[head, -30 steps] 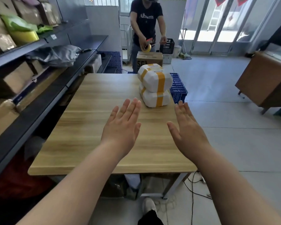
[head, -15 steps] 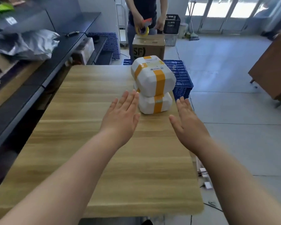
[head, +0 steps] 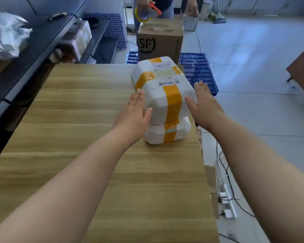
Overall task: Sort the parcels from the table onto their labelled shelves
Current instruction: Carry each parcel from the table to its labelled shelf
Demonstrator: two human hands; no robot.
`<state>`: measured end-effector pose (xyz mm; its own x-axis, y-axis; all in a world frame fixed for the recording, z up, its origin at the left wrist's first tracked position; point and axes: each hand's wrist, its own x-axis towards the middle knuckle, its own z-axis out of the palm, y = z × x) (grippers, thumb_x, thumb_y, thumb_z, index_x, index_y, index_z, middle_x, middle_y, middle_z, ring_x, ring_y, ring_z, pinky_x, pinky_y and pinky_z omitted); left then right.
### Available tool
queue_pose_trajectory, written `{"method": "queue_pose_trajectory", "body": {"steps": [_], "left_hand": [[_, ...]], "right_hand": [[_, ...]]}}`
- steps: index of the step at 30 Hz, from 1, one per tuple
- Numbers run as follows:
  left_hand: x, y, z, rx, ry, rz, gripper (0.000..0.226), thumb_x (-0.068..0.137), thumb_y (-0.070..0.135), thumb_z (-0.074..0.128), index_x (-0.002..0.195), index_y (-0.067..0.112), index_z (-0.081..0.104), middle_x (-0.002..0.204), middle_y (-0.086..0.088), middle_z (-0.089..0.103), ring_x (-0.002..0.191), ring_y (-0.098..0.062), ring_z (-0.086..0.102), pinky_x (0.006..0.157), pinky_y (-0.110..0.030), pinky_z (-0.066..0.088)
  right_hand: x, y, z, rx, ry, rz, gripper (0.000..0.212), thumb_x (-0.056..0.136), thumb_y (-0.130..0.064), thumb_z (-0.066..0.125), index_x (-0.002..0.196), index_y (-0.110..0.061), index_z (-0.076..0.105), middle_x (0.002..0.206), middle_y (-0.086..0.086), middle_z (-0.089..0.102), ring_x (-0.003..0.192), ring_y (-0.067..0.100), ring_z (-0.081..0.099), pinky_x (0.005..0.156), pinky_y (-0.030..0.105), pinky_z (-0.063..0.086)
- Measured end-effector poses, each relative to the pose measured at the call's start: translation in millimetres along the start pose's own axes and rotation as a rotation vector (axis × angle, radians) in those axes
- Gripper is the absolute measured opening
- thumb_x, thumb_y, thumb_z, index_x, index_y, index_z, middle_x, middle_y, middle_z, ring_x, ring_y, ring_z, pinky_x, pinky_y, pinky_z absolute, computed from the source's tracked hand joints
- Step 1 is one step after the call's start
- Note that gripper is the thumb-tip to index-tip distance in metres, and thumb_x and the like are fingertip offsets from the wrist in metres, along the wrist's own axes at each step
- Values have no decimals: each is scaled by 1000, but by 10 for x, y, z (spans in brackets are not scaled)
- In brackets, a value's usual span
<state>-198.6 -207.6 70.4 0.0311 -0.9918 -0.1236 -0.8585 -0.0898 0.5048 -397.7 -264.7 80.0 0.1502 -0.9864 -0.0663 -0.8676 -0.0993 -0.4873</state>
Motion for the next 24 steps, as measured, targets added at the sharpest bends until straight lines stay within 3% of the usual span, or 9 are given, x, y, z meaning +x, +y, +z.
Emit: {"method": "queue_pose_trajectory", "body": {"steps": [4,7,10,17,24], "left_hand": [[322,-54,119,-379,-18,-220,62,102,40,33,153,16,7,161,1,8,147,-14,8,115,-28,10],[450,-63,218,-647,-40,-312,55,102,40,34,152,22,19,153,5,30,140,-16,27,99,-22,25],[489,-115,316,-863,-77,-333,46,103,36,34,148,28,29,145,10,40,128,-7,37,95,-23,30],[313,-264,163,-907,12,-253,46,102,25,38,147,28,30,133,16,45,116,-2,41,89,-17,31],[-370,-621,-360,-883,165,-244,55,100,35,38,152,30,19,150,11,36,135,-11,34,107,-28,26]], "right_hand": [[278,174,238,172,-12,116,61,101,-39,33,152,-14,10,160,2,7,147,18,5,118,39,10],[355,247,382,364,15,200,54,97,-45,36,144,-20,25,149,7,32,135,29,34,109,54,31],[337,246,471,469,2,215,51,97,-46,39,143,-30,22,140,3,39,122,24,43,102,52,40],[119,20,544,575,42,201,65,90,-55,46,143,-29,19,143,7,35,124,26,43,101,53,41],[-326,-631,590,596,69,91,65,92,-47,50,144,-17,24,145,7,34,130,23,39,108,41,35]]}}
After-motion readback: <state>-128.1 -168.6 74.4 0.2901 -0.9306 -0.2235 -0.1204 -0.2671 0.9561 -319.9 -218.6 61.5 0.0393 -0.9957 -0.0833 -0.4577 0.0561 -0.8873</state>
